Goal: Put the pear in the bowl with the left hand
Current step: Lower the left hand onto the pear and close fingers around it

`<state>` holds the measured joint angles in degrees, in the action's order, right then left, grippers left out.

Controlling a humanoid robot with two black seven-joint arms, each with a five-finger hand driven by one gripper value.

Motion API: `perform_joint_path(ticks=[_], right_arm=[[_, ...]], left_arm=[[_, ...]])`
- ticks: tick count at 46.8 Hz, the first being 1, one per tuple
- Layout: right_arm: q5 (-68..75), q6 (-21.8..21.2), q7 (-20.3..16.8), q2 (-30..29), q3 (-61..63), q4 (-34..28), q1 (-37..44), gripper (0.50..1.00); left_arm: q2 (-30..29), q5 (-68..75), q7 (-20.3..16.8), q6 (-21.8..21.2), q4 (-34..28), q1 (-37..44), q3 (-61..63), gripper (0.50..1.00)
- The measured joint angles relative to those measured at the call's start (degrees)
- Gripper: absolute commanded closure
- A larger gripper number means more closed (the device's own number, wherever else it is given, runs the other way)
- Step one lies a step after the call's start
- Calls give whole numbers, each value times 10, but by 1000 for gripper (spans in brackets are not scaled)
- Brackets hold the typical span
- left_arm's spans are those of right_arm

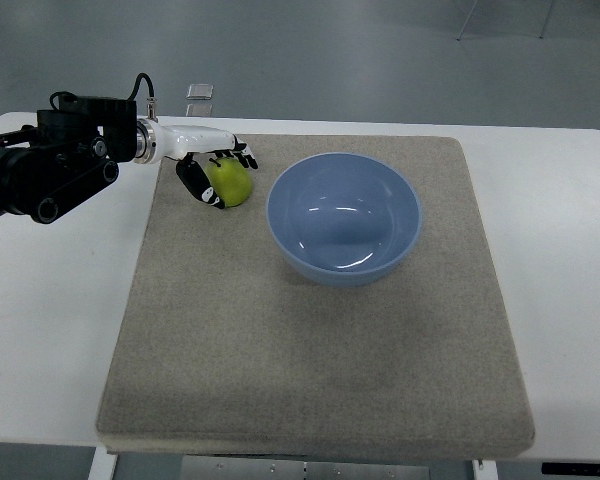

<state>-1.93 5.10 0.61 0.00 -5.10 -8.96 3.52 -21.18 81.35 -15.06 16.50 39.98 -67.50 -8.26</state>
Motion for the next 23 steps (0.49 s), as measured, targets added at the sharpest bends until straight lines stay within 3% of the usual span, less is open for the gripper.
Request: perform_joint_path(ticks=[6, 23], right_arm=[[0, 0, 0, 0, 0, 0, 0, 576], [0, 0, 0, 0, 0, 0, 0, 576]], left_arm=[[0, 0, 2, -1, 0, 0, 0, 1000], [0, -1, 1, -1, 0, -1, 0, 1000]])
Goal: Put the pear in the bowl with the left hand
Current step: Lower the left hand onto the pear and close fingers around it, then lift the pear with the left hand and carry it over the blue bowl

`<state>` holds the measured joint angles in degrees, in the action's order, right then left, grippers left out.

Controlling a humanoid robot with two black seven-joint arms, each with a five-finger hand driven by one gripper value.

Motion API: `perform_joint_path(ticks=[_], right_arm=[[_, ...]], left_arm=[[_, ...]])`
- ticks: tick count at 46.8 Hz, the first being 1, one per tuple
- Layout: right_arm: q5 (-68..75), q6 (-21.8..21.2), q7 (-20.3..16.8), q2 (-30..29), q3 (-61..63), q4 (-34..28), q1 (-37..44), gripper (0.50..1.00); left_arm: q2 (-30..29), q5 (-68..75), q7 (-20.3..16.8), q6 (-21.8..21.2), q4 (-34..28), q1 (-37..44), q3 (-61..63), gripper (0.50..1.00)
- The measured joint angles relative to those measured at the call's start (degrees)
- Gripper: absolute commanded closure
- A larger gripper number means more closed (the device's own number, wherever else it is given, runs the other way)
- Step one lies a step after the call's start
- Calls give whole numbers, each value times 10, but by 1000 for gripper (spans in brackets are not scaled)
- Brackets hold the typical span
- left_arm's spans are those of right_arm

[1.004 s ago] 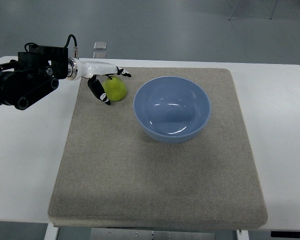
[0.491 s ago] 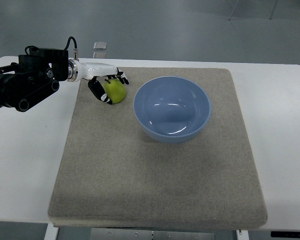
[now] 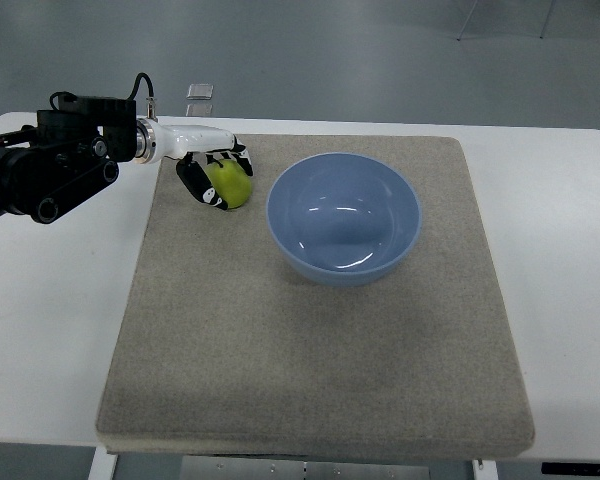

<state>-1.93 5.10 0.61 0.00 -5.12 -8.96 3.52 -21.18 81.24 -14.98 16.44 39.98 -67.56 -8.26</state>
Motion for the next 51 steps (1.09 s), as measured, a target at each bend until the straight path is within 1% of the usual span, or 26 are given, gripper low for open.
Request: perform_joint_path(ticks=[15, 25, 42, 51], right_arm=[[0, 0, 0, 0, 0, 0, 0, 576], [0, 0, 0, 0, 0, 0, 0, 576], [0, 0, 0, 0, 0, 0, 0, 576], [0, 0, 0, 0, 0, 0, 0, 574]], left_arm=[[1, -15, -1, 0, 4, -9, -14, 1000], [1, -41, -1, -1, 12, -34, -32, 1000], [-5, -62, -2, 7, 73, -55, -77, 1000], [-9, -80, -2, 8, 126, -62, -83, 1000]])
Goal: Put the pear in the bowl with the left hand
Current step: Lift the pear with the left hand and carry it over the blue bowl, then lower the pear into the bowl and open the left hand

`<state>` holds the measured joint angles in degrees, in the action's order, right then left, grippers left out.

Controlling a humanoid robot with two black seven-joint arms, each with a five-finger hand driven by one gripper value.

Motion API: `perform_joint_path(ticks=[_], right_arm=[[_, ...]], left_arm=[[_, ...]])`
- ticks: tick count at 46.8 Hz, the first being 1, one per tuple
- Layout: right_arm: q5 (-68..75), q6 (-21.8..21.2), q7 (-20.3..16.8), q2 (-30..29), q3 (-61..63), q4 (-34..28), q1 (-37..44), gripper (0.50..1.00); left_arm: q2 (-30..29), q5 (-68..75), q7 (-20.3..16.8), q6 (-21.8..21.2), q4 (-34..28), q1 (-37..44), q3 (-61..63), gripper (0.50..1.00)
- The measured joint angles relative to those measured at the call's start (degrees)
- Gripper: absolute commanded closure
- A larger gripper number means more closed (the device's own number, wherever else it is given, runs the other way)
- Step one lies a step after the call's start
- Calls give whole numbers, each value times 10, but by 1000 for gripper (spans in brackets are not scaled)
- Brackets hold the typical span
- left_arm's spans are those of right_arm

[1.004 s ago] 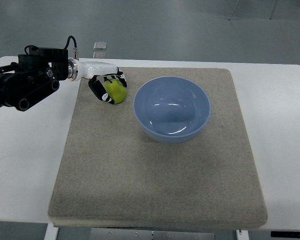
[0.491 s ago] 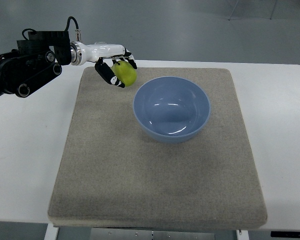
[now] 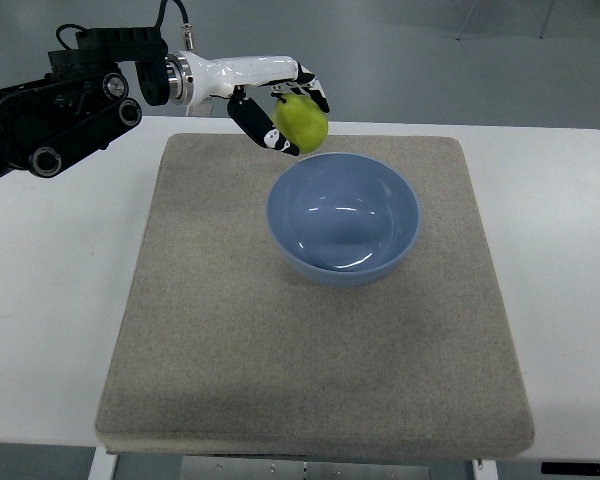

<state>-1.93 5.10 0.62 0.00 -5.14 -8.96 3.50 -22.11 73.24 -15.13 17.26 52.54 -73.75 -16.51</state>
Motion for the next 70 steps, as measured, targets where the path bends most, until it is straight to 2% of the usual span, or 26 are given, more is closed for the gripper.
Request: perform_joint_path(ticks=[22, 59, 60, 63, 64, 67, 70], right_arm=[[0, 0, 0, 0, 0, 0, 0, 576], [0, 0, 0, 0, 0, 0, 0, 574], [0, 0, 0, 0, 0, 0, 0, 574], [0, 0, 0, 0, 0, 0, 0, 576], [0, 0, 0, 0, 0, 0, 0, 574], [0, 0, 0, 0, 0, 0, 0, 576], [0, 0, 0, 0, 0, 0, 0, 576]], left_arm=[[-2, -2, 2, 5, 95, 11, 5, 1000], [7, 10, 3, 11, 92, 54, 40, 1000], [7, 10, 3, 10, 92, 54, 40, 986], [8, 10, 4, 7, 90, 57, 41, 777], [8, 10, 4, 7, 90, 58, 41, 723], [8, 9, 4, 7, 90, 60, 41, 645], [8, 3, 4, 10, 90, 60, 40, 523]])
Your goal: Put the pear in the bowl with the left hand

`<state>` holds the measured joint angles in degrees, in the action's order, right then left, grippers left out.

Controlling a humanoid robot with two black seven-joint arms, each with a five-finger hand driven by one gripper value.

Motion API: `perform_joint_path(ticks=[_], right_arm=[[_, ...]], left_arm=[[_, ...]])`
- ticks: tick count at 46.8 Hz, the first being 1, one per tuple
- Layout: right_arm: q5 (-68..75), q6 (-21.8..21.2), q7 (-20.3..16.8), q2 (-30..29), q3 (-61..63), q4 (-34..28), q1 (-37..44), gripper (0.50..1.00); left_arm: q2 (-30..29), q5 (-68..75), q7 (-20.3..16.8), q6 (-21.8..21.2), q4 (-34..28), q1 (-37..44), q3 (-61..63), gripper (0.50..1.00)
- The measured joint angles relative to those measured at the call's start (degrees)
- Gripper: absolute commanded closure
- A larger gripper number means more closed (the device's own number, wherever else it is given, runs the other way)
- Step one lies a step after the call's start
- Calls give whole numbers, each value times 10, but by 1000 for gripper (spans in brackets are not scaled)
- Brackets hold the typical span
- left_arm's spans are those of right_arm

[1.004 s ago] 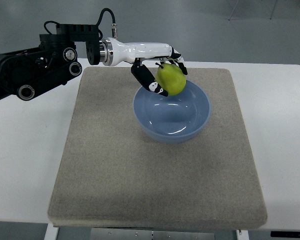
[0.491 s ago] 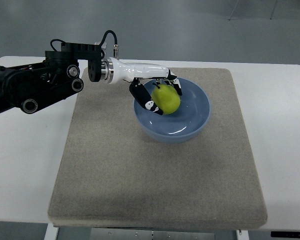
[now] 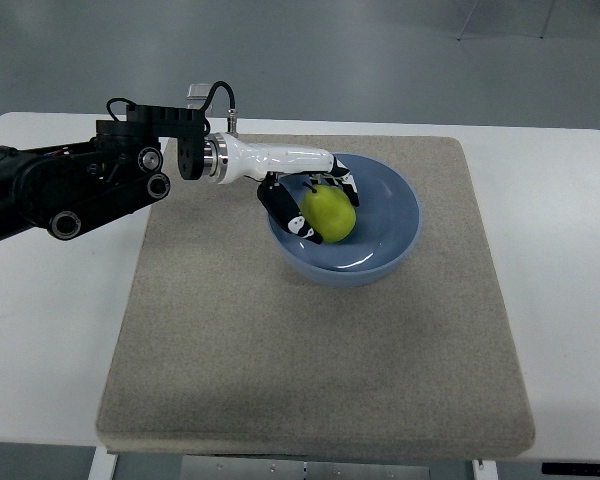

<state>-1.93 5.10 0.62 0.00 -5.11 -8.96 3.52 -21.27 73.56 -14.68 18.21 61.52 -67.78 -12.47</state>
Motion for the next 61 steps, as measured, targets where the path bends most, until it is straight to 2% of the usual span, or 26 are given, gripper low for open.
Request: perform_joint_path(ticks=[4, 24, 38, 46, 53, 61], right_arm=[[0, 0, 0, 0, 0, 0, 0, 576], [0, 0, 0, 0, 0, 0, 0, 576], [0, 0, 0, 0, 0, 0, 0, 576], [0, 0, 0, 0, 0, 0, 0, 574], [0, 0, 0, 0, 0, 0, 0, 576], [0, 0, 0, 0, 0, 0, 0, 576]], left_arm=[[0, -5, 0, 3, 0, 1, -1, 510], [1, -8, -1, 2, 3, 2, -13, 510], [-1, -23, 3, -14, -7, -1, -96, 510], [7, -43, 4, -58, -72, 1, -116, 510], [21, -121, 4, -93, -148, 1, -121, 510], [60, -254, 5, -117, -270, -2, -120, 510]])
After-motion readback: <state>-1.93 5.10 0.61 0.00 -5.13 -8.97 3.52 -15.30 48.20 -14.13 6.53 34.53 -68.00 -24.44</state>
